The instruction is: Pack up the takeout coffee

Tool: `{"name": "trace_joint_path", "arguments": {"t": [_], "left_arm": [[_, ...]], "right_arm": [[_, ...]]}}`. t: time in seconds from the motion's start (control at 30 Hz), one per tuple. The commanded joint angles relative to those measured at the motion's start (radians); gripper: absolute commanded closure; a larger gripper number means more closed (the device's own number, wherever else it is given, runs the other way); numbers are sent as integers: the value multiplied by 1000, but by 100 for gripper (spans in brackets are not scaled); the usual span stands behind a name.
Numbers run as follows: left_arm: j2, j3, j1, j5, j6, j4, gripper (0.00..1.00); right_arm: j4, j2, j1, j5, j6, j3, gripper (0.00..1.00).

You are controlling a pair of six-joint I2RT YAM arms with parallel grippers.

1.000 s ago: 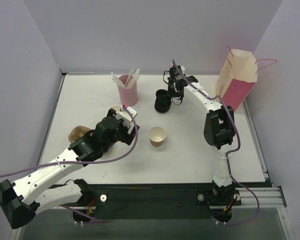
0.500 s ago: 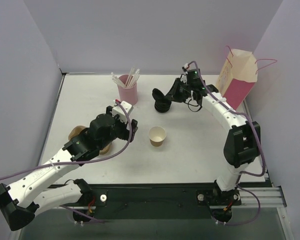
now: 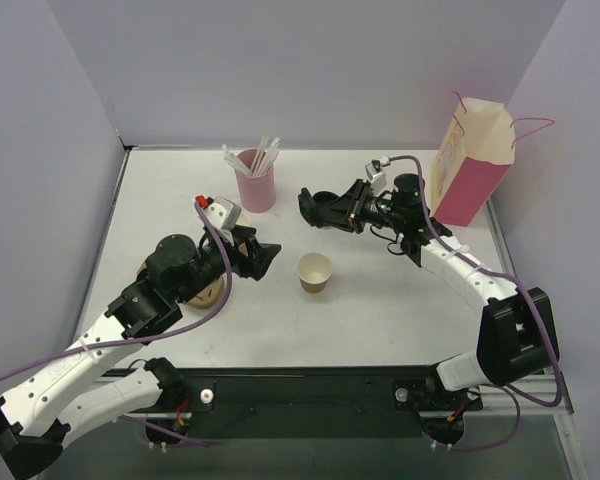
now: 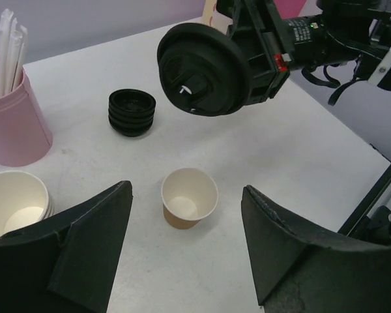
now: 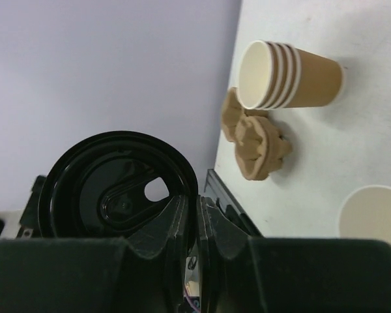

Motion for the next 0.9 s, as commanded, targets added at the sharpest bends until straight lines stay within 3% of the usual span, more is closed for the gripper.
{"name": "trace_joint_path", "arguments": {"t": [0.0, 0.13, 0.27, 0.4, 0.87], "left_arm": [[44, 85, 28, -30, -154, 8, 25], [74, 81, 32, 2, -341, 43, 31], [75, 31, 39, 30, -450, 182, 34], [90, 2, 49, 58, -503, 328, 36], [175, -55, 92, 171, -591, 561, 44]], "right_arm": [[335, -99, 5, -89, 133, -65, 90], [517, -133, 10, -80, 203, -128, 90], [666, -143, 22, -72, 271, -154, 90], [699, -142, 51, -84, 282, -156, 90], [772, -159, 81, -90, 329, -188, 90]]}}
